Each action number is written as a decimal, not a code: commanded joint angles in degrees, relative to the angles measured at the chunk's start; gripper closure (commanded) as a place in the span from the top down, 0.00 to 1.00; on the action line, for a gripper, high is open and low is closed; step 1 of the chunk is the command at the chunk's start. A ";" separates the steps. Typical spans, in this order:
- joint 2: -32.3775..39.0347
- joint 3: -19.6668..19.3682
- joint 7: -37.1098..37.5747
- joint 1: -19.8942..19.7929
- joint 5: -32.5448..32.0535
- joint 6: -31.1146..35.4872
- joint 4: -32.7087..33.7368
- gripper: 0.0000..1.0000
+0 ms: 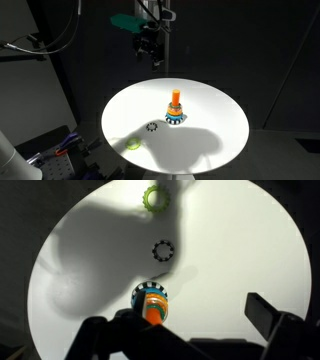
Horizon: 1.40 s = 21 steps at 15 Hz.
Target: Put the green ring on the table
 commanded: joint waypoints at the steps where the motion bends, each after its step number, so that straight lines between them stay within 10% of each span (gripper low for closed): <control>1: -0.39 0.83 0.58 -1.16 0.06 3.69 -1.88 1.00; 8: 0.45 1.00 -0.04 -1.06 0.11 2.36 -1.23 1.00; 21: 13.68 1.75 2.27 -2.32 1.32 25.62 -2.33 1.00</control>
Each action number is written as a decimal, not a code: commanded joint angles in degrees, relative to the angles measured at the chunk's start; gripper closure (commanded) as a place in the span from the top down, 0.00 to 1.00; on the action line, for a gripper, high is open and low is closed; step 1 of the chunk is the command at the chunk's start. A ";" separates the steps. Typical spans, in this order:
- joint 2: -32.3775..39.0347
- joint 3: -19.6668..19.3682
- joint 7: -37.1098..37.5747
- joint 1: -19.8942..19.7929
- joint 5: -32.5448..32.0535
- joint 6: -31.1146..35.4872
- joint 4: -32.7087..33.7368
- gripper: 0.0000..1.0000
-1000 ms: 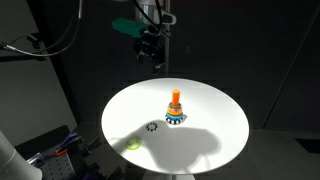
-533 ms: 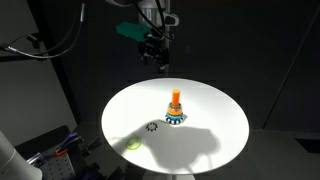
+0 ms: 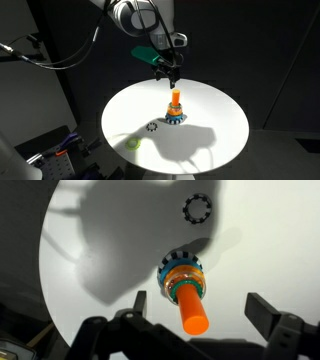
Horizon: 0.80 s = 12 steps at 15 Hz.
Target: Put the green ring on the table
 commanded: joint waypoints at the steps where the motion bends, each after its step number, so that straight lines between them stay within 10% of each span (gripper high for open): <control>1: 3.33 1.59 0.43 -1.25 1.35 4.15 0.02 1.00; 12: 11.52 4.74 0.30 -2.32 2.71 15.21 0.58 1.00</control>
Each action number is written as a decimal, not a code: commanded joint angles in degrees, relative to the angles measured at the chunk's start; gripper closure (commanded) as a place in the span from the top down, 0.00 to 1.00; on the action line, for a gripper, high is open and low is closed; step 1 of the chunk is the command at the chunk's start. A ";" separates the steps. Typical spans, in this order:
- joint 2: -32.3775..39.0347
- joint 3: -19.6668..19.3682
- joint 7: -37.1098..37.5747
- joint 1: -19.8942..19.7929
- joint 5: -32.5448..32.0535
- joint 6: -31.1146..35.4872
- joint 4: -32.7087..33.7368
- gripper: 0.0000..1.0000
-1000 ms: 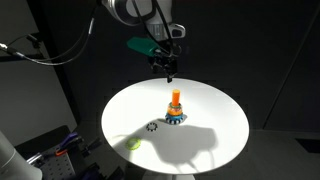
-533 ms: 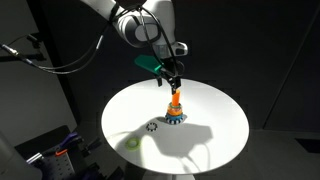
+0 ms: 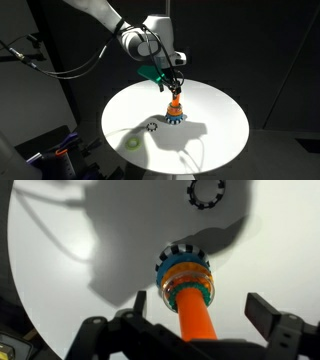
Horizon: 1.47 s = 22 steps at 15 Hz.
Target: Put the green ring on the table
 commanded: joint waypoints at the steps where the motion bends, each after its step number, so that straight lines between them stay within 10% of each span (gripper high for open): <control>1: 2.20 1.77 0.25 -1.73 1.28 3.47 0.65 1.00; 22: 13.11 4.67 5.16 -3.11 0.19 13.41 5.55 1.00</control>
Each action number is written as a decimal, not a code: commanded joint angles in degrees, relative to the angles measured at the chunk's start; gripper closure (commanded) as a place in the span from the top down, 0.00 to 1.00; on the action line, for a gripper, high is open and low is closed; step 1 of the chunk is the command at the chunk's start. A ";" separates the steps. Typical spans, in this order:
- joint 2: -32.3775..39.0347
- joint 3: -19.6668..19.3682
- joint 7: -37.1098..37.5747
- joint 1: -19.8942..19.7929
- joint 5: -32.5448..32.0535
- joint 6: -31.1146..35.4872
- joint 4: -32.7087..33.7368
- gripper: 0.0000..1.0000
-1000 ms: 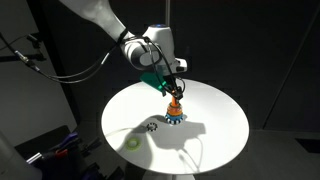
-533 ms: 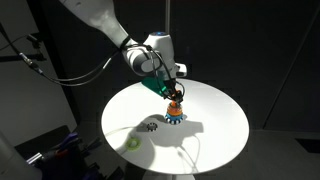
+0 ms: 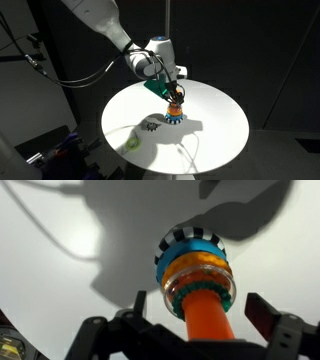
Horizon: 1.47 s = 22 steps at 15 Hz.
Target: Put the green ring on the table
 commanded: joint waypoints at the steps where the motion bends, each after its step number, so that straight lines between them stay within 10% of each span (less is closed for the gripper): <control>1: 2.09 0.67 2.03 -0.66 -0.21 0.83 2.37 1.00; 22: 5.22 0.56 4.55 -0.10 -0.71 0.90 4.71 1.00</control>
